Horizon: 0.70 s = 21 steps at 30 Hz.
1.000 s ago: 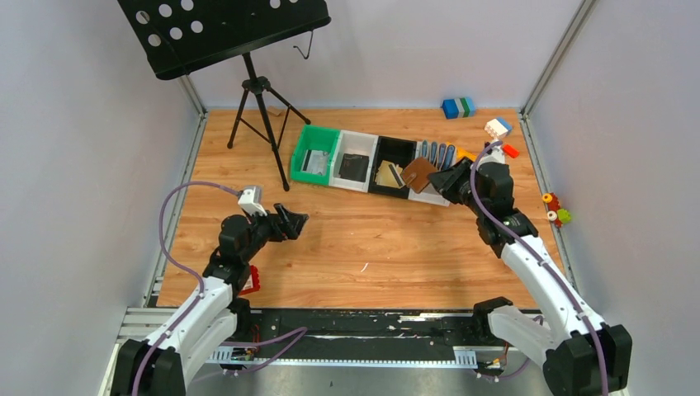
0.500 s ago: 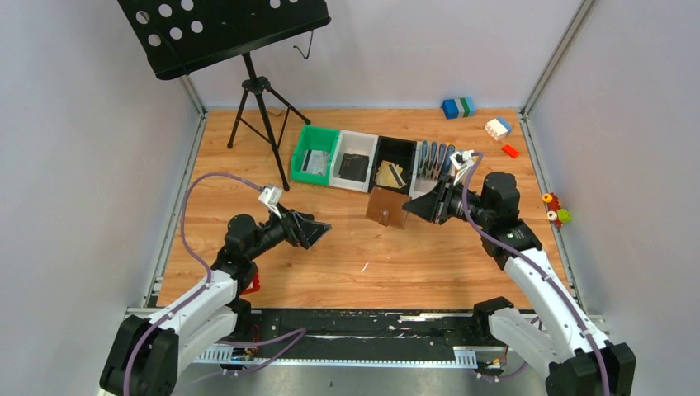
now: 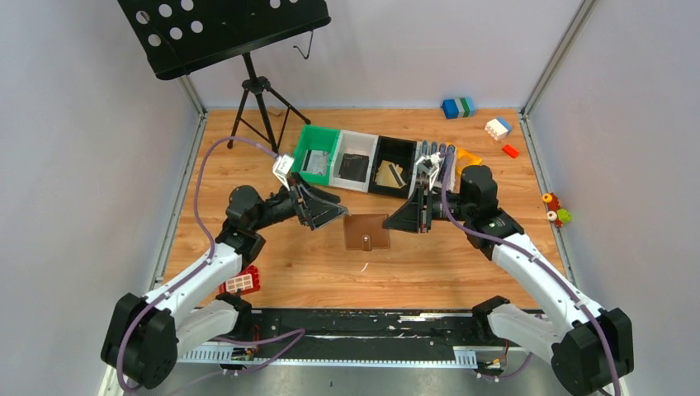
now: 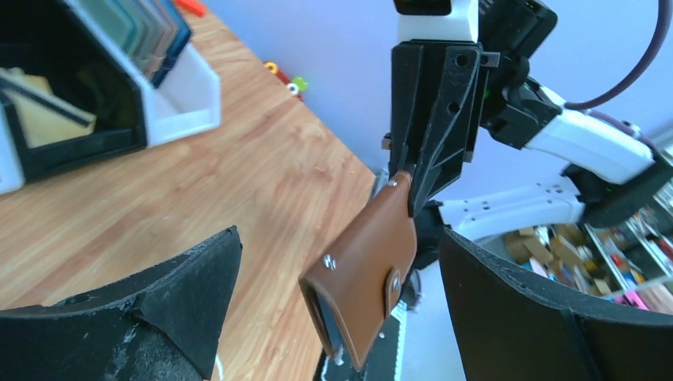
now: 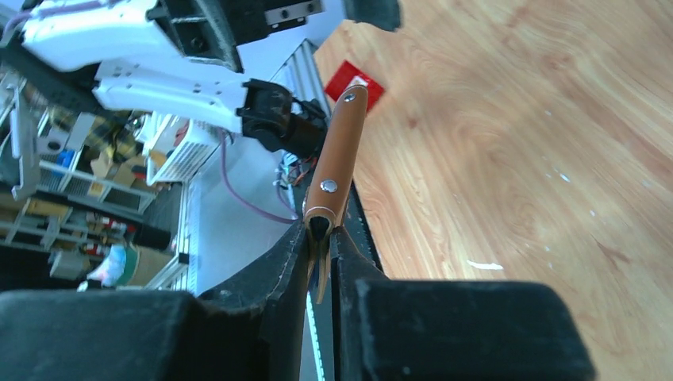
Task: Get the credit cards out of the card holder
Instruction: Pick up the card holder from the storage box.
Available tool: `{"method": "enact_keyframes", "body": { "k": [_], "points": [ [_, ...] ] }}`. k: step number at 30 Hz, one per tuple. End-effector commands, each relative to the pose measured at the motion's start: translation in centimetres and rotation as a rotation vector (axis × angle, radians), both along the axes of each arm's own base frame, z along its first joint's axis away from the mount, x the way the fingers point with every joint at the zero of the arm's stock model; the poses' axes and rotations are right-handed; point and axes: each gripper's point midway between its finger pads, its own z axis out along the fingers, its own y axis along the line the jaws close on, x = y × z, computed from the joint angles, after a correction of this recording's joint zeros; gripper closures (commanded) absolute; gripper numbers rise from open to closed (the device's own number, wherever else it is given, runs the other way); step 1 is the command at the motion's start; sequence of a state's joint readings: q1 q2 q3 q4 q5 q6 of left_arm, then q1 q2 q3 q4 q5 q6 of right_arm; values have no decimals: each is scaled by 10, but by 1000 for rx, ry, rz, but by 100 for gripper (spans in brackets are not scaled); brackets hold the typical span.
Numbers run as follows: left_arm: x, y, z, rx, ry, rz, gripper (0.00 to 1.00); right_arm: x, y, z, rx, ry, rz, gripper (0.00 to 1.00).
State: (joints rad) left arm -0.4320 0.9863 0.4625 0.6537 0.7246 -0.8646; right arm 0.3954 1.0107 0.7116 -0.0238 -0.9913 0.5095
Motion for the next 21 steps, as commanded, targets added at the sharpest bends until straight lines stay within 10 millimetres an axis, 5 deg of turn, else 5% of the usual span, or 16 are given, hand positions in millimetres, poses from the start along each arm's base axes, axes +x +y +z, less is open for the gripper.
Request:
{"method": "enact_keyframes", "body": {
  "k": [1,7,11,17,21],
  "points": [
    [-24,-21,27,3,-33,-189,1,-17,16,53,86,-211,154,88],
    [-57,-41,36,32,-52,-361,8,-21,24,72,93,-254,211,87],
    [-70,-40,34,64,-58,-387,22,-19,26,79,98,-266,221,87],
    [-75,-35,30,96,-67,-367,49,-12,29,84,97,-279,216,87],
    [-72,-32,28,113,-76,-332,48,-11,33,78,76,-257,229,86]
  ]
}}
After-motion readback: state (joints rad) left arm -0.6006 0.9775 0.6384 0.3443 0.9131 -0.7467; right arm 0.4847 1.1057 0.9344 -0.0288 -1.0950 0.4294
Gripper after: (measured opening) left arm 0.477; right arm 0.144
